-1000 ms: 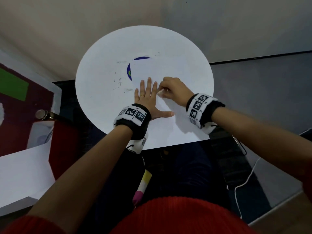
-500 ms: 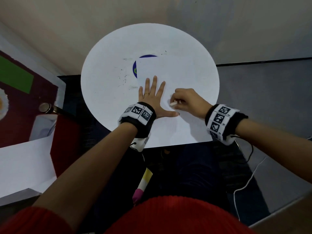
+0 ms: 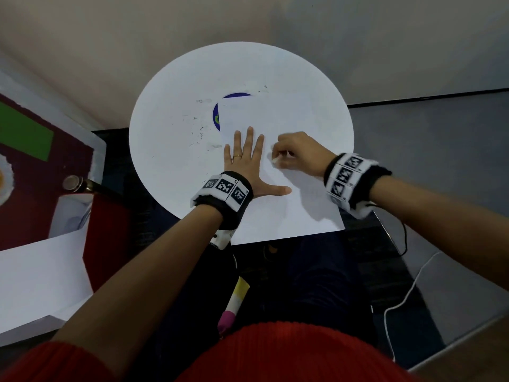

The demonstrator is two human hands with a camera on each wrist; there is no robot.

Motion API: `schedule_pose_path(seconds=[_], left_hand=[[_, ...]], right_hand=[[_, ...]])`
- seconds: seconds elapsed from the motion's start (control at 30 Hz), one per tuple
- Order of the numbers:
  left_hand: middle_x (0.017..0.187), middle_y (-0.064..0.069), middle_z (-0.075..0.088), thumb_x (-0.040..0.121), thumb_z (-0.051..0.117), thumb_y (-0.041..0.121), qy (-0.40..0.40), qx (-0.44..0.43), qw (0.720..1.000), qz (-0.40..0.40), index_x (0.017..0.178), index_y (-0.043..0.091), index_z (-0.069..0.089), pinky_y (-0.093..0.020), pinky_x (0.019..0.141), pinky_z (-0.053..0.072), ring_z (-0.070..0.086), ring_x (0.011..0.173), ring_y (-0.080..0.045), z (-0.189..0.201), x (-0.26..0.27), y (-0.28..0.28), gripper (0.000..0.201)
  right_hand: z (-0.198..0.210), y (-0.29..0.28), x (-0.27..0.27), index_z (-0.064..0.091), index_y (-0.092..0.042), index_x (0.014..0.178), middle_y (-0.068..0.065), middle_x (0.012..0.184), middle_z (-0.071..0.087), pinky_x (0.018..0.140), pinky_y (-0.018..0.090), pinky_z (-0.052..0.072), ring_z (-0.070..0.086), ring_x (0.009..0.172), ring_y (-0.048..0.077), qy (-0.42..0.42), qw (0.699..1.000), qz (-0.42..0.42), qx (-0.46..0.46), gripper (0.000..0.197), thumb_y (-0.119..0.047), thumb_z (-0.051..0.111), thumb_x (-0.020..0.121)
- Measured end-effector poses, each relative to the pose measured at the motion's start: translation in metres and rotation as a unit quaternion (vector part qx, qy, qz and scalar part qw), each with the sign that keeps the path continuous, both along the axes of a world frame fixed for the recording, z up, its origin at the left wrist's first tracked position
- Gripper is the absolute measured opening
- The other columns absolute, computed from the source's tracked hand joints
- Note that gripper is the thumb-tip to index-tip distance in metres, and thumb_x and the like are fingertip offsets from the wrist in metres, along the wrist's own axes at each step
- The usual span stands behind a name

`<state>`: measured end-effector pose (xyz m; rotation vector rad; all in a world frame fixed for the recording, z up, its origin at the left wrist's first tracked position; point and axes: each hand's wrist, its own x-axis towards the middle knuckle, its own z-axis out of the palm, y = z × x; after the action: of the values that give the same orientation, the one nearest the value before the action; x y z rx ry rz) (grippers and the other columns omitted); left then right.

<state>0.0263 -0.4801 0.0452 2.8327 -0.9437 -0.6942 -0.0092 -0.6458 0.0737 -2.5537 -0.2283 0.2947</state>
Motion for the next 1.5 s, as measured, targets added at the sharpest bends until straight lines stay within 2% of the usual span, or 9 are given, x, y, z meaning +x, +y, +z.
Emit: schedule_pose_path(seconds=[0.13, 0.4, 0.57, 0.83, 0.97, 1.13, 1.23, 1.37, 1.5], left_hand=[[0.154, -0.003, -0.034, 0.055, 0.047, 0.094, 0.003, 0.012, 1.0, 0.003, 0.15, 0.019, -0.023, -0.052, 0.116, -0.013, -0.032, 0.141, -0.028, 0.002, 0.001, -0.001, 0.14], [0.154, -0.003, -0.034, 0.056, 0.048, 0.093, 0.0, -0.001, 1.0, 0.001, 0.151, 0.022, -0.02, -0.05, 0.114, -0.015, -0.032, 0.141, -0.027, 0.0, 0.0, 0.001, 0.137], [0.153, -0.002, -0.036, 0.055, 0.049, 0.094, 0.009, 0.006, 1.0, 0.002, 0.15, 0.023, -0.022, -0.049, 0.113, -0.016, -0.034, 0.14, -0.027, 0.001, 0.0, 0.0, 0.138], [0.153, -0.001, -0.036, 0.051, 0.05, 0.095, 0.004, -0.002, 1.0, 0.009, 0.15, 0.024, -0.021, -0.05, 0.114, -0.016, -0.034, 0.14, -0.026, 0.0, -0.001, -0.001, 0.141], [0.153, -0.001, -0.036, 0.05, 0.05, 0.095, 0.004, 0.004, 1.0, 0.015, 0.151, 0.024, -0.021, -0.05, 0.113, -0.016, -0.033, 0.14, -0.026, 0.001, -0.001, -0.001, 0.142], [0.153, -0.002, -0.036, 0.05, 0.05, 0.094, 0.007, 0.005, 1.0, 0.01, 0.15, 0.023, -0.022, -0.05, 0.112, -0.017, -0.034, 0.14, -0.027, 0.001, 0.0, -0.001, 0.142], [0.153, -0.002, -0.036, 0.049, 0.049, 0.095, 0.002, 0.006, 1.0, 0.009, 0.15, 0.023, -0.021, -0.051, 0.114, -0.016, -0.033, 0.14, -0.028, 0.001, -0.001, -0.001, 0.143], [0.153, -0.003, -0.037, 0.05, 0.05, 0.095, 0.007, 0.016, 1.0, 0.011, 0.15, 0.023, -0.023, -0.051, 0.114, -0.016, -0.034, 0.14, -0.028, 0.004, -0.001, -0.002, 0.143], [0.152, -0.002, -0.037, 0.049, 0.051, 0.094, 0.008, 0.014, 1.0, 0.005, 0.15, 0.022, -0.023, -0.05, 0.113, -0.017, -0.035, 0.139, -0.027, 0.004, 0.0, -0.001, 0.144]], right_hand=[[0.0, 0.009, 0.027, 0.067, -0.001, 0.083, 0.015, 0.082, 0.06, 0.065, 0.028, 0.038, 0.05, 0.072, 0.02, -0.028, 0.999, -0.045, -0.001, 0.012, -0.013, 0.063, 0.083], [-0.002, -0.004, -0.017, 0.066, -0.005, 0.083, 0.003, 0.078, 0.055, 0.061, 0.012, 0.034, 0.051, 0.07, 0.016, -0.005, 0.999, -0.031, 0.017, 0.008, -0.013, 0.064, 0.084], [-0.002, 0.001, 0.013, 0.068, -0.003, 0.083, 0.013, 0.081, 0.061, 0.066, 0.025, 0.039, 0.058, 0.075, 0.025, -0.029, 0.997, -0.065, 0.013, 0.009, -0.011, 0.064, 0.082], [-0.001, -0.009, -0.011, 0.067, -0.005, 0.079, 0.01, 0.079, 0.06, 0.063, 0.023, 0.038, 0.056, 0.072, 0.022, -0.005, 0.998, -0.059, 0.02, 0.007, -0.011, 0.065, 0.081], [-0.002, -0.004, 0.013, 0.068, -0.003, 0.082, 0.014, 0.082, 0.062, 0.07, 0.033, 0.045, 0.057, 0.074, 0.023, -0.028, 0.994, -0.1, 0.028, 0.008, -0.01, 0.063, 0.082], [-0.01, -0.005, -0.027, 0.065, -0.004, 0.084, 0.009, 0.08, 0.059, 0.066, 0.026, 0.041, 0.054, 0.072, 0.018, -0.017, 0.995, -0.096, 0.017, 0.006, -0.01, 0.065, 0.083], [-0.002, -0.007, -0.01, 0.067, -0.002, 0.081, 0.009, 0.079, 0.06, 0.063, 0.02, 0.039, 0.054, 0.071, 0.018, -0.013, 0.995, -0.092, 0.025, 0.009, -0.01, 0.063, 0.082], [-0.002, -0.004, 0.021, 0.068, -0.001, 0.082, 0.006, 0.078, 0.056, 0.067, 0.026, 0.038, 0.052, 0.072, 0.018, -0.028, 0.992, -0.115, 0.03, 0.009, -0.008, 0.064, 0.08], [-0.008, -0.008, -0.007, 0.065, -0.003, 0.082, 0.009, 0.079, 0.057, 0.063, 0.026, 0.037, 0.052, 0.072, 0.019, -0.023, 0.996, -0.091, 0.001, 0.008, -0.011, 0.065, 0.082]])
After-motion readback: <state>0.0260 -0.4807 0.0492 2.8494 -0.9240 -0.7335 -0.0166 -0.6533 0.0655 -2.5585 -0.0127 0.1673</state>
